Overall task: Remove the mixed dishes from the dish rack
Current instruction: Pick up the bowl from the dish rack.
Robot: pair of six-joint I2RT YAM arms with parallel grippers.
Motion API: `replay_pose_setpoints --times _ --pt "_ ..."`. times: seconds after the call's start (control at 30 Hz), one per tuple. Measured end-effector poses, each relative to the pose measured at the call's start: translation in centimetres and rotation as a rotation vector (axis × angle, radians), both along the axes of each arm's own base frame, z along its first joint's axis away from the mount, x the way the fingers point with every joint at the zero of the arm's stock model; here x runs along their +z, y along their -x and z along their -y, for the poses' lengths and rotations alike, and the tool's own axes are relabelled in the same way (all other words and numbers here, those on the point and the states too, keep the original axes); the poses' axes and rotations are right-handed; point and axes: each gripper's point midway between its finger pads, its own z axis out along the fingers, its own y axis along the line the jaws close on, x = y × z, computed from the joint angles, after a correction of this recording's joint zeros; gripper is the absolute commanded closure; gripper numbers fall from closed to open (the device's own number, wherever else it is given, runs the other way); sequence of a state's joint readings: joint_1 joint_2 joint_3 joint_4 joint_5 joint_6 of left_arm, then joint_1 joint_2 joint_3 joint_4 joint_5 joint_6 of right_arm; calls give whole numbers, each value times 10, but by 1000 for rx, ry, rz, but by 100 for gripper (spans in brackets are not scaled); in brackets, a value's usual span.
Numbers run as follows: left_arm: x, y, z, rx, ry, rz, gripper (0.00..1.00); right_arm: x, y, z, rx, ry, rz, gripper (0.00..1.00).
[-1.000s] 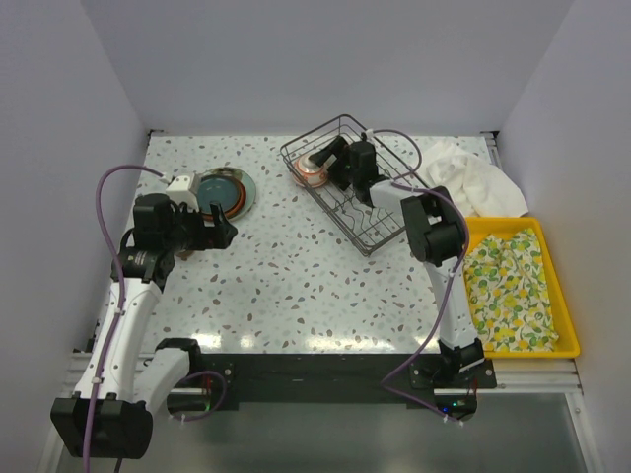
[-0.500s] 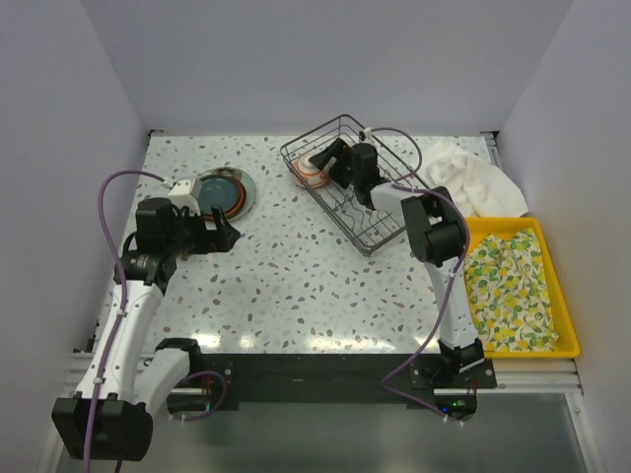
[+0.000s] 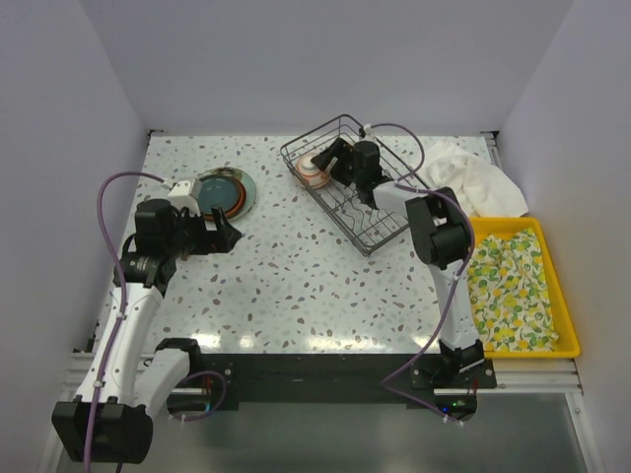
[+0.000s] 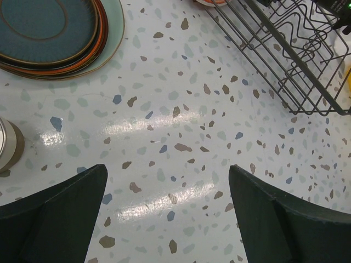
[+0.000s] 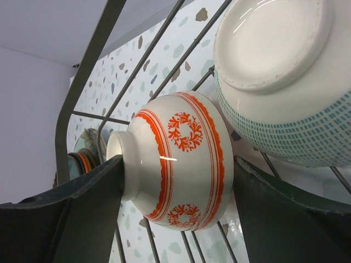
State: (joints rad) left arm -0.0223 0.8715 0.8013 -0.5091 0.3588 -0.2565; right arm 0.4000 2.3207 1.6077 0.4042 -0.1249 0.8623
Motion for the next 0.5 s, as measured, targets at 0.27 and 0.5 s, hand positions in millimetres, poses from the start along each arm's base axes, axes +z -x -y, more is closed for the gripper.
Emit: replay_pose_setpoints --times 0.27,0.5 --pt "-4 1 2 3 15 -11 2 4 12 8 3 29 -11 50" --pt "-2 1 3 -2 26 -10 2 11 21 15 18 76 -6 55"
